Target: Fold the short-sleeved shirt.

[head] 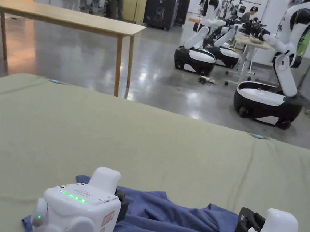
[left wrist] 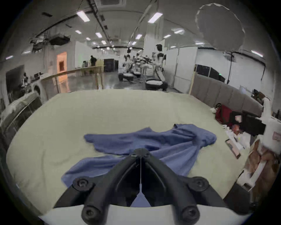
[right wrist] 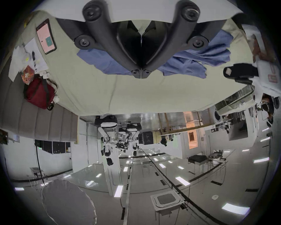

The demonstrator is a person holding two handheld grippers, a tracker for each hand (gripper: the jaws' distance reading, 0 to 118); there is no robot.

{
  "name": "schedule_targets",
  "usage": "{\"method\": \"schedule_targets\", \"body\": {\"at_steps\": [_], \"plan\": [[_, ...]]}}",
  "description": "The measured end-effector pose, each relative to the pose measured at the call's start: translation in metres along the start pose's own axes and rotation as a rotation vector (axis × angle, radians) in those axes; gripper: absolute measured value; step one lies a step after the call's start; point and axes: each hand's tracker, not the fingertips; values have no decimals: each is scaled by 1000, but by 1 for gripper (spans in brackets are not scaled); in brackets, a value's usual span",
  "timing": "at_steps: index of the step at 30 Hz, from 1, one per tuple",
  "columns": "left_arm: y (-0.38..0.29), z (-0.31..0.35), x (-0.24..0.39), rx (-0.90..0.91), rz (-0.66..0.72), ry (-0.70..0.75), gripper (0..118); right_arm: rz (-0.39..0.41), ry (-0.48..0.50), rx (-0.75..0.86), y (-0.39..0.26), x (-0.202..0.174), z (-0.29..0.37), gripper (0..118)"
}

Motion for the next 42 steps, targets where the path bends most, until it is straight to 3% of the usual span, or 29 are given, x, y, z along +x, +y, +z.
{"method": "schedule_targets", "body": {"at_steps": [2, 7, 8, 9, 10, 11, 12, 17, 18, 19, 20, 21, 25, 29, 34, 35, 38, 39, 42], "plan": [[2, -2, -38, -38, -40, 112, 0, 32, 6, -2, 1, -4, 1, 3], [-4, -22, -146, -250, 57, 241, 0, 34, 3, -18, 2, -2, -4, 3], [-6, -26, -160, -285, 64, 249, 5, 31, 1, -22, 2, 0, -6, 3], [-9, -29, -171, -315, 78, 259, 30, 30, -1, -25, 2, 2, -7, 3], [-11, -32, -179, -322, 83, 260, 72, 30, -4, -27, 2, 3, -8, 3], [-17, -35, -184, -336, 86, 273, 104, 31, -10, -31, 2, 4, -10, 3], [-20, -38, -188, -337, 80, 264, 111, 31, -14, -35, 2, 6, -11, 3], [-35, -63, -178, -402, 79, 234, 105, 18, -37, -49, 4, 18, -17, 3], [-38, -70, -174, -423, 55, 248, 95, 17, -43, -51, 5, 21, -18, 3], [-43, -74, -167, -449, 30, 265, 72, 18, -46, -54, 6, 24, -19, 3], [-48, -80, -164, -483, 3, 282, 31, 18, -50, -60, 6, 28, -19, 3], [-52, -84, -162, -517, -11, 297, 12, 14, -54, -66, 7, 35, -18, 3], [-53, -79, -152, -475, -2, 282, 2, -2, -137, -68, 12, 70, -17, 3], [-38, -56, -154, -377, 33, 257, 1, -35, -223, -106, 16, 117, -30, 3], [-19, -36, -150, -319, 23, 246, 1, -30, -239, -235, 8, 161, -76, 5], [-18, -38, -151, -314, 24, 243, 1, -35, -234, -247, 6, 167, -88, 11], [-15, -39, -149, -302, 22, 242, 1, -62, -152, -411, 0, 172, -134, 90], [-13, -41, -149, -298, 21, 246, 1, -27, -137, -431, -4, 169, -148, 97], [-12, -46, -151, -297, 34, 243, 1, 42, -108, -506, -16, 163, -190, 97]]}}
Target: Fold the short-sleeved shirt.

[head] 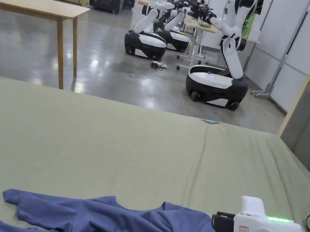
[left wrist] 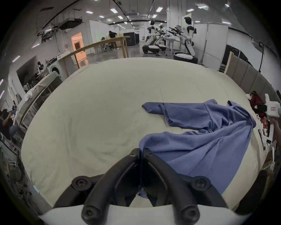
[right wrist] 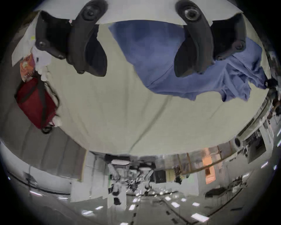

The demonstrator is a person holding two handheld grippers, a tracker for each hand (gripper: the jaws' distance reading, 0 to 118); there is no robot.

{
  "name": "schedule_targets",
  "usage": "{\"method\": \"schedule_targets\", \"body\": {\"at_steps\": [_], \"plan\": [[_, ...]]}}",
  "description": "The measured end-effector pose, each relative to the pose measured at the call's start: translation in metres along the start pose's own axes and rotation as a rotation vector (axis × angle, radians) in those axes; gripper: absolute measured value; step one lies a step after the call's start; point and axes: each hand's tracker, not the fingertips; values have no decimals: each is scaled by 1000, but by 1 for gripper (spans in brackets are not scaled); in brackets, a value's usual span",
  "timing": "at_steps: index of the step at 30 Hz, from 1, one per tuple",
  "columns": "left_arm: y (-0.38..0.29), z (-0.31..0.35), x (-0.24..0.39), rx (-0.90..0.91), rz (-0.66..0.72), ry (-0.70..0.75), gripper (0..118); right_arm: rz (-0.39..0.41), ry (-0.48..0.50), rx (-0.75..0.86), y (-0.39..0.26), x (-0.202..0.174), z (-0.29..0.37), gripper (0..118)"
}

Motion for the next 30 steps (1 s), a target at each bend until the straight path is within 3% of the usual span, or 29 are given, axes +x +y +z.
{"method": "schedule_targets", "body": {"at_steps": [5, 6, 7, 8, 10, 16, 23, 30], "plan": [[3, -16, -1, -13, -3, 16, 1, 51, -3, -130, -2, -11, -49, 97], [4, -19, -1, -16, -6, 19, 1, 69, 0, -187, -3, -13, -55, 87], [4, -21, -1, -20, -10, 24, 1, 68, 17, -259, -5, -13, -59, 68], [4, -23, -1, -22, -14, 26, 1, 35, 45, -268, -7, -12, -59, 61], [6, -24, -1, -22, -16, 24, 1, 22, 34, -203, -1, -10, -43, 4], [38, -3, -6, 54, -19, 15, 1, 15, 48, -55, 33, -4, 24, 4], [130, 65, -24, 267, -39, 67, 0, 56, 58, 205, 123, -9, 138, 4], [230, 139, -45, 480, 12, 108, 0, -1, 2, 462, 216, 3, 236, 4]]}}
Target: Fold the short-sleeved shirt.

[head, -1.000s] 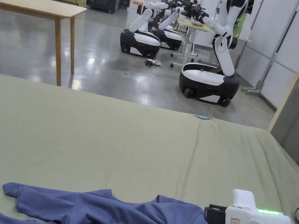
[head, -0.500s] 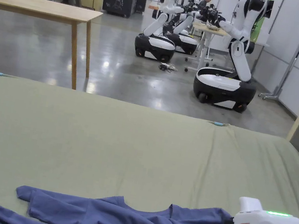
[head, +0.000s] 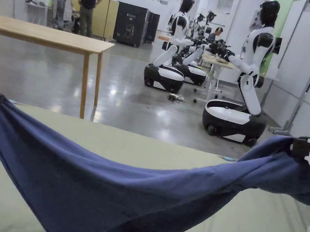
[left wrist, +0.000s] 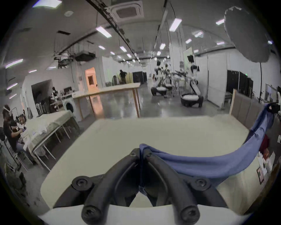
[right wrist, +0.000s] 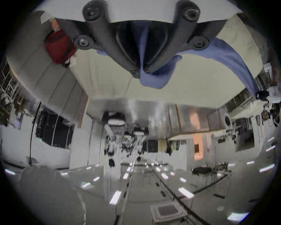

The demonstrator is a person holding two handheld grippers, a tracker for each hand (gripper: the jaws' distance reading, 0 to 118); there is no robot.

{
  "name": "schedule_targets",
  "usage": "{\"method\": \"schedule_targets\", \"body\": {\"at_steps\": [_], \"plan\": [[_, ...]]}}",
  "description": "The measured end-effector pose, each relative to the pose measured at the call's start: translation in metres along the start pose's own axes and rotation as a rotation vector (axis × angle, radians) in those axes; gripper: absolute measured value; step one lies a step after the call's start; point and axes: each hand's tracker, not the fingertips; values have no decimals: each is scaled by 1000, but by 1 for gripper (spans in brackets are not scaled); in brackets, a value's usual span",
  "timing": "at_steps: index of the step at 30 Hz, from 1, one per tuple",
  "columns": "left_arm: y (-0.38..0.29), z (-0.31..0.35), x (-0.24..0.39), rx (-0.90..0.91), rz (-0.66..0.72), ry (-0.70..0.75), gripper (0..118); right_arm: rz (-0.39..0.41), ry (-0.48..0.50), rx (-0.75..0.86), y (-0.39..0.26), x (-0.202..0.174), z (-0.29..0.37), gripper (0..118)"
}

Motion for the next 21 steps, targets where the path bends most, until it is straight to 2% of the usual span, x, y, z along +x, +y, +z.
{"method": "schedule_targets", "body": {"at_steps": [6, 11, 16, 21], "plan": [[88, -16, -9, 123, 45, 38, 0, -47, -76, 165, 78, 20, 6, 4], [128, -42, -5, 187, 71, 38, 0, -56, -89, 196, 103, 26, -9, 4], [120, -79, 9, 171, 60, 44, 0, -73, -94, 191, 80, 23, -38, 4], [64, -125, 23, 92, 75, 37, 0, -145, -107, 103, 21, 29, -88, 4]]}}
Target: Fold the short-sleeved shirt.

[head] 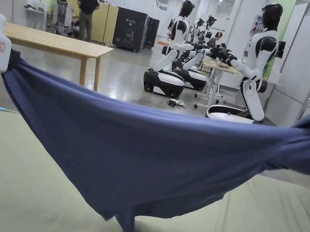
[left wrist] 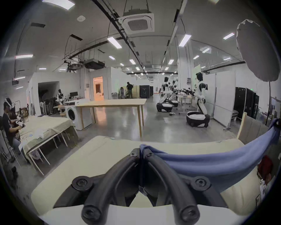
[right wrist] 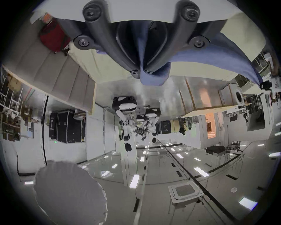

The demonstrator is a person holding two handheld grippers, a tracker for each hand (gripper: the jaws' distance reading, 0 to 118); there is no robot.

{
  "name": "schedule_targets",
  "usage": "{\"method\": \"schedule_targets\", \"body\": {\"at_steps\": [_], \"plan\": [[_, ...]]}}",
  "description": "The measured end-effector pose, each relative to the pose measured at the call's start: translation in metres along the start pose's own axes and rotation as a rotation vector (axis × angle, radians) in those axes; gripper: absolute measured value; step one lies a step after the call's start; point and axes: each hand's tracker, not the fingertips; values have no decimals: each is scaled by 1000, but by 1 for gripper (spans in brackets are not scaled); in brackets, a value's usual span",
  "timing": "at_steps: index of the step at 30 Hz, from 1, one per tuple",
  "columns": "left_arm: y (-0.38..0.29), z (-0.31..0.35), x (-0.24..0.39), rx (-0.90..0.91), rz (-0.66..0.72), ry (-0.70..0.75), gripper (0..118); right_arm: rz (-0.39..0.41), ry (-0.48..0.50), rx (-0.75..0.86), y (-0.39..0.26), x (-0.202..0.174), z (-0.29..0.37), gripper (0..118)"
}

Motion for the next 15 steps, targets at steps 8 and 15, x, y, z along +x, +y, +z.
{"method": "schedule_targets", "body": {"at_steps": [8, 15], "plan": [[-60, 2, 3, -74, 10, -39, 0, -64, 2, -65, -53, 27, 1, 4], [-122, 94, -18, -133, 19, -128, 0, -34, 33, -138, -120, 54, 85, 4]]}}
